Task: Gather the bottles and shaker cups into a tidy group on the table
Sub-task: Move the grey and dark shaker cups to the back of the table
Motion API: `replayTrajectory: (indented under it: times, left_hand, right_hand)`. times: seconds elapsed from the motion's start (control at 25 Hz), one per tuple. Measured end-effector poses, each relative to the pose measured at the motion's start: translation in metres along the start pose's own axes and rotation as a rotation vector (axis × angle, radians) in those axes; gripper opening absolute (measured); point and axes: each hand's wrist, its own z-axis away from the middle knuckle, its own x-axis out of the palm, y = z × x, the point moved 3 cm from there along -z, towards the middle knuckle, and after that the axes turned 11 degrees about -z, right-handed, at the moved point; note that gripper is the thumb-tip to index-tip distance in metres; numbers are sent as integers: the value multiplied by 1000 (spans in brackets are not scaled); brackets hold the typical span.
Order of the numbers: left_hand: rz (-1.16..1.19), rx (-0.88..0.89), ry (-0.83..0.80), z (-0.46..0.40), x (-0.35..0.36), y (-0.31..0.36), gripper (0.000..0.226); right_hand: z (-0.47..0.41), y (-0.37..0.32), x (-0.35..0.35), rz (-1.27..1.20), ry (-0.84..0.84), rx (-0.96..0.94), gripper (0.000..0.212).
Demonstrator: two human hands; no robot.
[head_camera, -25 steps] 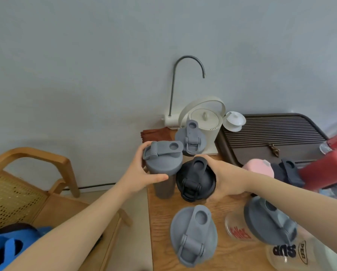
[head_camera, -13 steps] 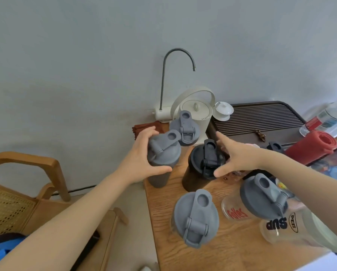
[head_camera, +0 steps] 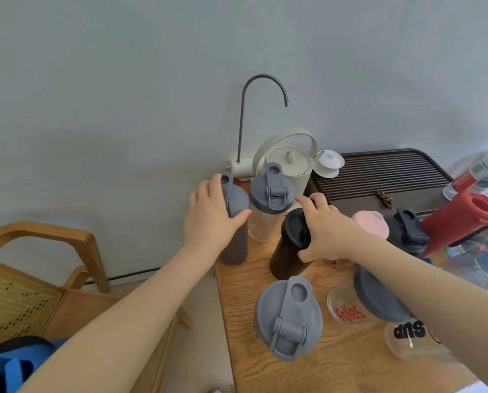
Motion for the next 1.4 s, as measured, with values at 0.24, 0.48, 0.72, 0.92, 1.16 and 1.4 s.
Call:
replayTrajectory:
  times: [0.24, 0.48, 0.72, 0.92, 1.16, 1.4]
  left_hand:
    - [-164, 43, -45, -7, 3, 5, 93]
    - [104, 122, -60, -3, 11, -2, 59]
    - [267, -120, 6, -13, 18, -4, 57]
    - [327, -150, 4, -14, 22, -4, 76]
    - [130, 77, -353, -25, 5, -15, 117]
    - [-86, 296, -319, -33, 10, -15, 100]
  right_hand:
    - [-23, 9, -13, 83, 42, 65, 108]
    - [-48, 34, -28, 34, 61, 50, 111]
    - [-69, 40, -33, 1, 132, 32, 106]
    - [-57, 13, -21, 3, 256, -78, 113]
    - [-63, -35, -11, -112, 206, -200, 96]
    - [-75, -35, -2, 98, 292, -125, 65]
